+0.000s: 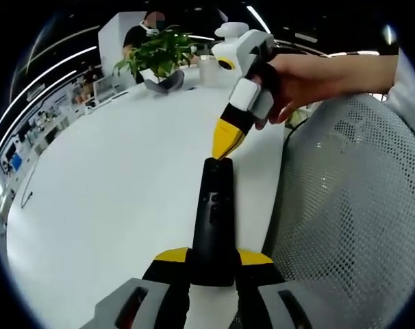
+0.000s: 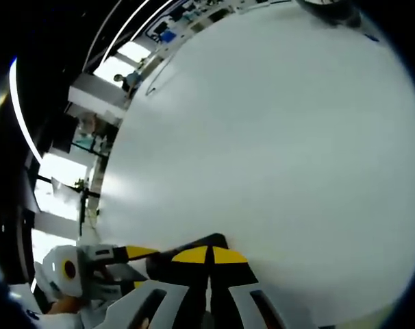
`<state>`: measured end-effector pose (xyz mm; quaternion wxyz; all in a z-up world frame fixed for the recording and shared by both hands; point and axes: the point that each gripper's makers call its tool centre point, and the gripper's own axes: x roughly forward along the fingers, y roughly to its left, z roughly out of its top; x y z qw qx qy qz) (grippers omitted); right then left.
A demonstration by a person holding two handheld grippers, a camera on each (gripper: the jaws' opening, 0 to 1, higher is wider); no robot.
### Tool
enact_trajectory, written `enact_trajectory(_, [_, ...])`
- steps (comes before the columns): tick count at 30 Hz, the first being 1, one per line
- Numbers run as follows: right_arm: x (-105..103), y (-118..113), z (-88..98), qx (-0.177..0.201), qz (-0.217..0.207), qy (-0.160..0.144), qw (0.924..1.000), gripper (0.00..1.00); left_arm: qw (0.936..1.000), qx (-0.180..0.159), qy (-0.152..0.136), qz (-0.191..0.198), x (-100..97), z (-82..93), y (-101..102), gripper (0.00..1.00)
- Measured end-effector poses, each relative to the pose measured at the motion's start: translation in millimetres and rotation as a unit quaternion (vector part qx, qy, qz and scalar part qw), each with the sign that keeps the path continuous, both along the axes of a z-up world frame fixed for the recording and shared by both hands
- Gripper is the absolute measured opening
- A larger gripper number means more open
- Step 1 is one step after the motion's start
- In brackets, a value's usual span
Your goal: Press the specified remote control buttons in sequence, fully releasing each button before pressing the next.
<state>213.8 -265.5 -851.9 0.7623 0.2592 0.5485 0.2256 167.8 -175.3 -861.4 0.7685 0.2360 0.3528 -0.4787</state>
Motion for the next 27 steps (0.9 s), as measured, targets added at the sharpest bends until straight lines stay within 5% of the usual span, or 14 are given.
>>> enact_trajectory(5, [0.6, 1.4, 1.5, 0.001, 0.004, -0.004, 1.0000, 0.00, 0.9994, -0.021, 0.022, 0.016, 1.6, -1.2, -0.2, 0.24])
enact_trajectory(27, [4.8, -2.9, 3.5, -0.034, 0.019, -0.026, 0.9989, 0.00, 0.9995, -0.029, 0.005, 0.010, 6.8, -1.0, -1.8, 0.25])
